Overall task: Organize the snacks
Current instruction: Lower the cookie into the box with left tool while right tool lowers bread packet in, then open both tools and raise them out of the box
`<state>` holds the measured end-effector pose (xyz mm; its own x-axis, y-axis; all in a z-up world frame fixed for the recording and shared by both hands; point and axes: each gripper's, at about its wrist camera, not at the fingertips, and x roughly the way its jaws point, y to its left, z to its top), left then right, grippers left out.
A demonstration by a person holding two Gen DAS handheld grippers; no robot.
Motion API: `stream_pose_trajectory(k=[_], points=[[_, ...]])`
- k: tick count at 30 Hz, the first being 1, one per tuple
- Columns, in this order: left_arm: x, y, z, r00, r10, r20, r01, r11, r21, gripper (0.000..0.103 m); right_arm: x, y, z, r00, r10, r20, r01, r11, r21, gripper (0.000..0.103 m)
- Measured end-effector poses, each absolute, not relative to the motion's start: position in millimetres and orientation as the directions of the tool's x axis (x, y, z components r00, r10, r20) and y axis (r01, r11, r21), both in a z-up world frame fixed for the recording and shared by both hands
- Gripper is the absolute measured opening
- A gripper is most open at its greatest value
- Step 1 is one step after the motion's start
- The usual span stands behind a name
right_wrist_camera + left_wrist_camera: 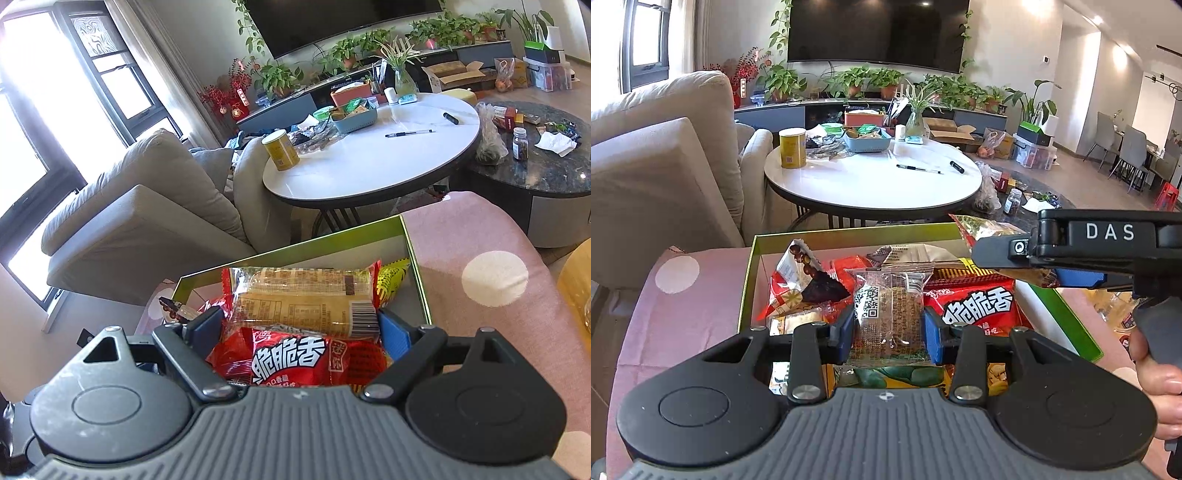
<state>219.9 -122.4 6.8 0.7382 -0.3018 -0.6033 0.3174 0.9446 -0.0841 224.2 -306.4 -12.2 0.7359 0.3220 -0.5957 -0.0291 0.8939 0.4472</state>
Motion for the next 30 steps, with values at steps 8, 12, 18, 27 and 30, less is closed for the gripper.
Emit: stream_pose_trajectory(k=[8, 12, 18, 27, 30], points=[[217, -121, 8, 0.759, -0.295, -0.580, 0.306, 0.948, -0.081, 0.048, 225, -303, -12, 0.735, 0.329, -0.593, -0.045, 0.896, 0.442, 0.102], [213, -119, 12, 0.769, -0.295, -0.567, 0.308, 0.948, -0.076, 0.051, 225, -306, -13, 0.737, 0.334, -0.588, -0.041, 0.890, 0.453, 0.102], [209, -119, 11, 0.771, -0.298, -0.563, 0.313, 0.947, -0.073, 0.055, 224, -303, -8, 0.747, 0.338, -0.573, -0.058, 0.891, 0.451, 0.102], [198, -117, 14, 0.785, -0.283, -0.551, 0.307, 0.950, -0.051, 0.071, 214, -303, -4, 0.766, 0.326, -0.554, -0.069, 0.899, 0.433, 0.102], [194, -118, 19, 0.785, -0.289, -0.548, 0.311, 0.949, -0.055, 0.074, 208, -302, 0, 0.777, 0.315, -0.545, -0.077, 0.907, 0.415, 0.102]])
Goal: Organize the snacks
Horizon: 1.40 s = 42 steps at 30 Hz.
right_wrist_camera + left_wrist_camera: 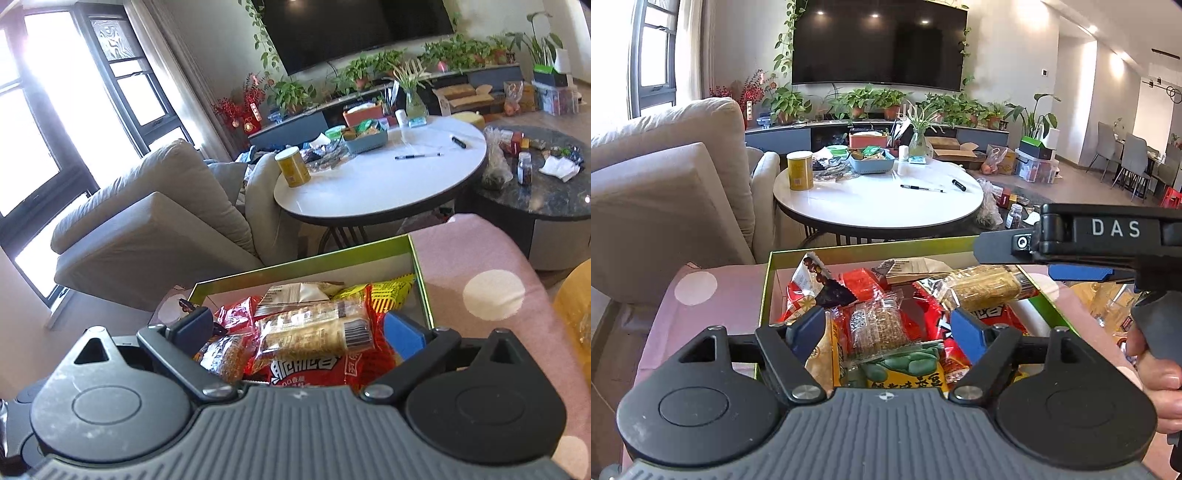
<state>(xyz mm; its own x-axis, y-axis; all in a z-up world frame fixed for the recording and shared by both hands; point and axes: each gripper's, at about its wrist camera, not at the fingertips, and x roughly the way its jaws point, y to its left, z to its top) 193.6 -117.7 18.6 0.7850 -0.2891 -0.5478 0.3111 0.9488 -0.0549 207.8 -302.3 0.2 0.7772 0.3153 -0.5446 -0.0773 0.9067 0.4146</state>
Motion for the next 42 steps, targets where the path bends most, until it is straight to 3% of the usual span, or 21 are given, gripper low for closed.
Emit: stream_pose_trajectory(k=[16, 27, 42], points=[[149, -110, 52, 0.844, -0.277, -0.460, 0.301, 0.953, -0.021, 0.089, 159, -301, 34, 0.834, 0.289, -0.470, -0.126, 0.929, 0.348, 0.102], [111, -98, 51, 0.875, -0.216, -0.433, 0.244, 0.970, 0.008, 0.103, 122, -298, 33, 0.841, 0.264, -0.472, -0.127, 0.944, 0.303, 0.102], [71, -73, 33, 0.878, -0.115, -0.465, 0.135, 0.991, 0.010, 0.102, 83, -275, 13, 0.831, 0.261, -0.491, -0.136, 0.952, 0.275, 0.102]])
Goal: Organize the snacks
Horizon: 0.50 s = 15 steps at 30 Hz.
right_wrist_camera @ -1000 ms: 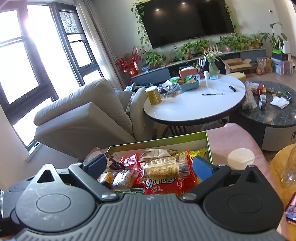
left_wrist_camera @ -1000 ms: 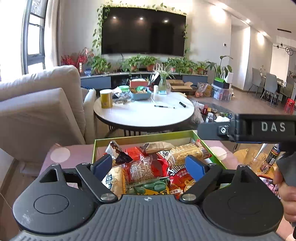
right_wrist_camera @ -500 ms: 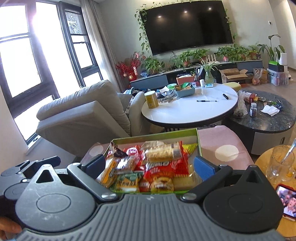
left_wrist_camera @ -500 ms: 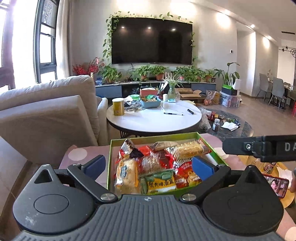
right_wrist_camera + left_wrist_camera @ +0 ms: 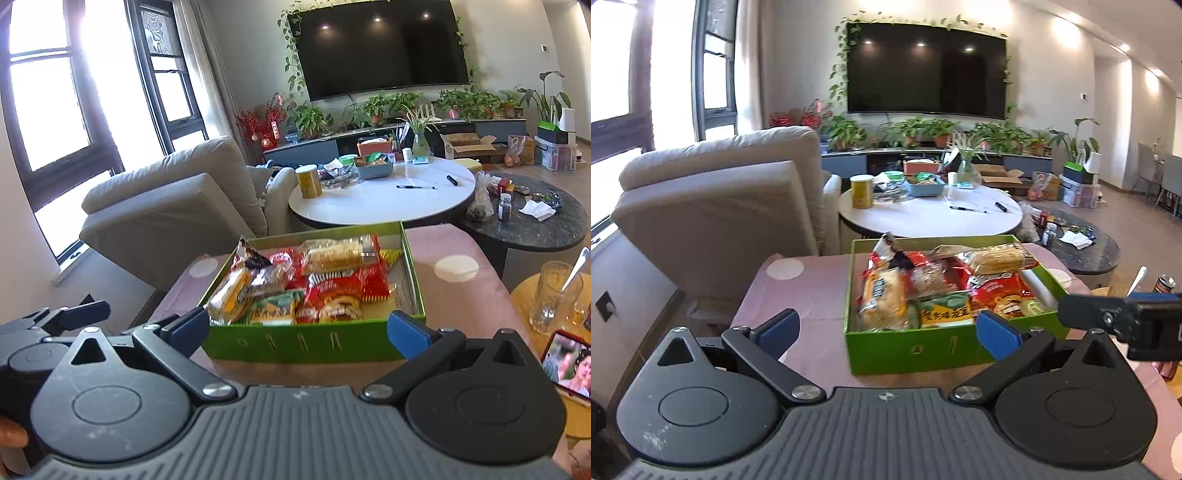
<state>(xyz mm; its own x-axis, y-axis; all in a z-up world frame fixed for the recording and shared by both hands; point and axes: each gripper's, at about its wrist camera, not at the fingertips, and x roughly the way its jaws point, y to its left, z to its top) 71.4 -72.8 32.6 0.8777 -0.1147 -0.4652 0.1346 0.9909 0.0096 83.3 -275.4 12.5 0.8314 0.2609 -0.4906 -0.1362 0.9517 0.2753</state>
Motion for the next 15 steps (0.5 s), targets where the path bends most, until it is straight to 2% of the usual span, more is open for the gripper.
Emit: stream_pose_trajectory(k=[9, 15], points=[[54, -47, 18, 0.865, -0.096, -0.492, 0.082, 0.995, -0.051, 0.102, 65, -261, 3, 0.829, 0.260, -0.496, -0.152, 0.957, 0.247, 0.102], [48, -37, 14, 0.861, -0.070, -0.504, 0.053, 0.997, -0.048, 0.103, 61, -246, -6, 0.812, 0.277, -0.514, -0.182, 0.957, 0.227, 0.102]])
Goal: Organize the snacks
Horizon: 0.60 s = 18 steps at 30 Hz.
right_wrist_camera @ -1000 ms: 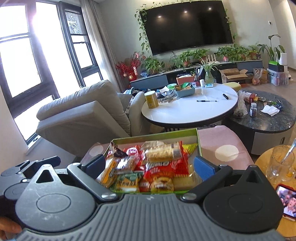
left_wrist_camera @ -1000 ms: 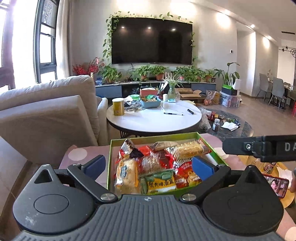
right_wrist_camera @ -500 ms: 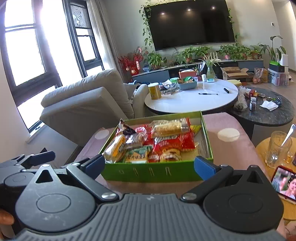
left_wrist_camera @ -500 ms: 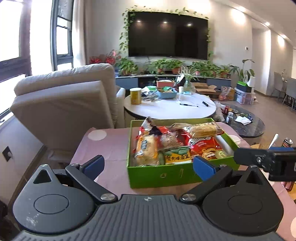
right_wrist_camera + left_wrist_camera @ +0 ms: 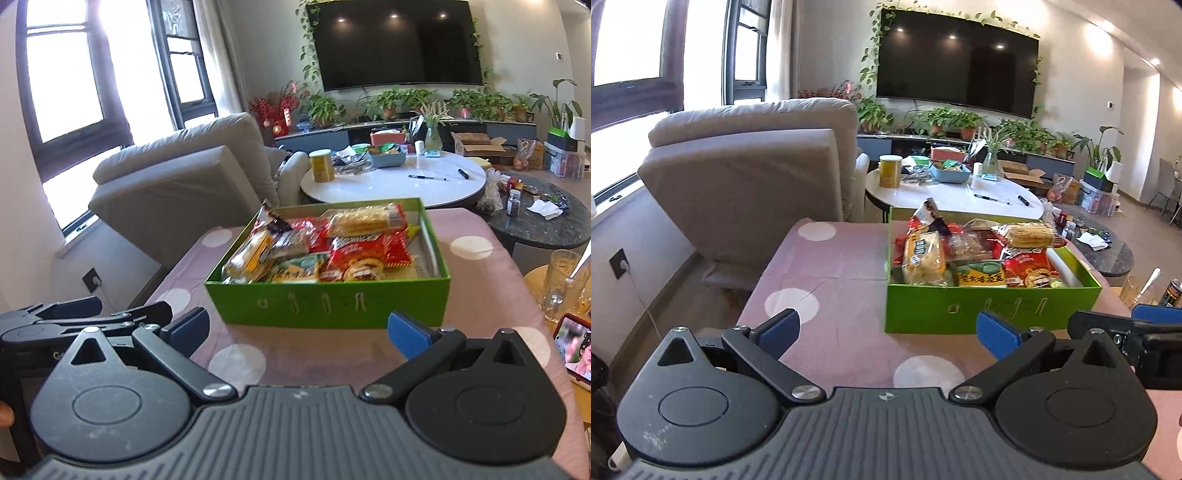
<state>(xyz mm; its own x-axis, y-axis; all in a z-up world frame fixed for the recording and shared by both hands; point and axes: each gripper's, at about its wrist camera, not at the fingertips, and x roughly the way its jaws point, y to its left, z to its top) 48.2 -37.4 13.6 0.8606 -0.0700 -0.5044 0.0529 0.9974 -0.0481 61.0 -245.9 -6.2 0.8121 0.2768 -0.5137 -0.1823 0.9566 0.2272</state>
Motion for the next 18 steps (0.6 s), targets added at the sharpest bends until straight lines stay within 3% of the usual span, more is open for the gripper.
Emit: stream_pose_trajectory(k=[18], points=[[44.9, -37.4, 10.4, 0.865, -0.082, -0.495, 0.066, 0.997, -0.048, 0.103, 56.0, -241.6, -12.4, 0.809, 0.264, -0.526, -0.163, 0.959, 0.230, 0.102]])
